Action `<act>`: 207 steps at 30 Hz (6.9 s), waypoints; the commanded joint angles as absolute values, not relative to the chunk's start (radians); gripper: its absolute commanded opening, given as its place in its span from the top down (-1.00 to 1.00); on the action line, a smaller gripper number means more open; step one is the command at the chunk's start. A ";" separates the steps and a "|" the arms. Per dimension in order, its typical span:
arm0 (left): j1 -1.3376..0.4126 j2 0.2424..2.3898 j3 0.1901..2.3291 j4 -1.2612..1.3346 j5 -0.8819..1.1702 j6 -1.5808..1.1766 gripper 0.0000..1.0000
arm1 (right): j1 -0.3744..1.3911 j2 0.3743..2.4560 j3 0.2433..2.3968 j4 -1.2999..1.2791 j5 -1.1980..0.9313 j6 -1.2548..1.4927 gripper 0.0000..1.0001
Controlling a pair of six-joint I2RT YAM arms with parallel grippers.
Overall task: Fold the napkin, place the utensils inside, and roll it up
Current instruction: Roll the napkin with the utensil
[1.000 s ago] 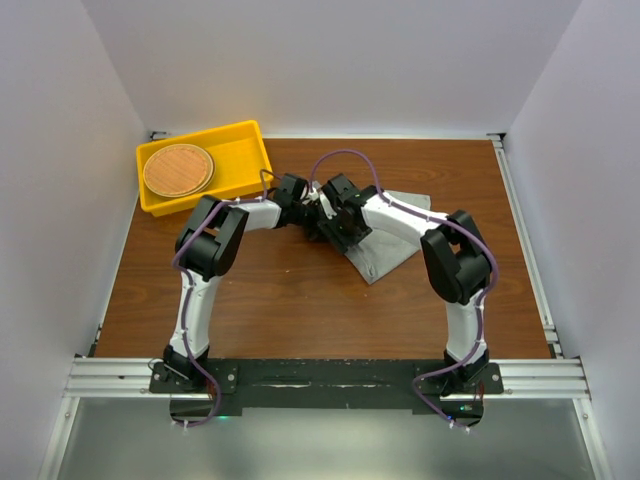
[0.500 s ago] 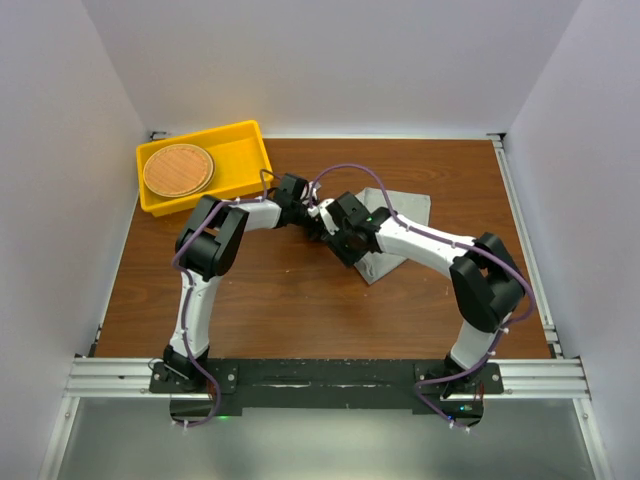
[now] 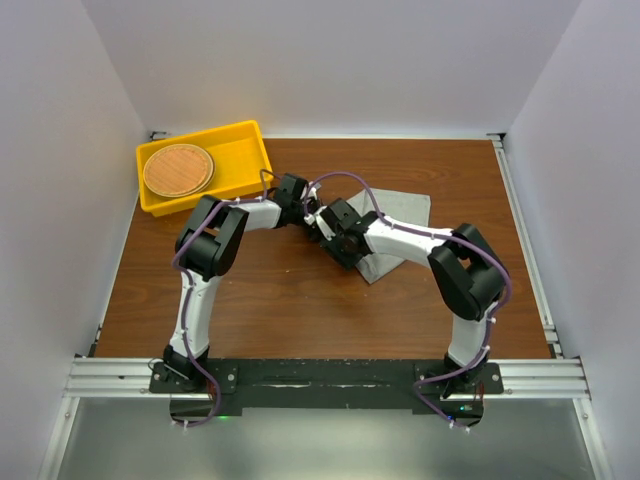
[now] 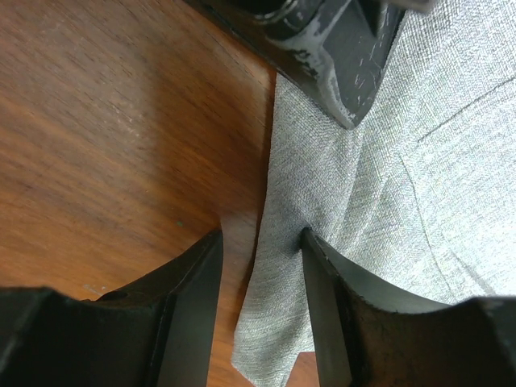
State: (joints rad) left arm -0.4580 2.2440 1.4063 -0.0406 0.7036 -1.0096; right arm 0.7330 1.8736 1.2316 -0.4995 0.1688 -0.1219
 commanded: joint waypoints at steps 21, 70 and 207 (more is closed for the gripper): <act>-0.376 2.240 1.442 -0.156 0.611 -0.835 0.48 | 0.609 2.037 1.223 -0.499 0.025 -0.089 0.89; -0.411 2.243 1.341 0.025 0.543 -0.945 1.00 | 0.504 1.895 1.258 -0.574 -0.223 0.016 0.79; -0.561 1.979 1.100 -0.039 0.017 -1.262 1.00 | 0.515 2.008 1.331 -0.528 -0.322 0.101 0.99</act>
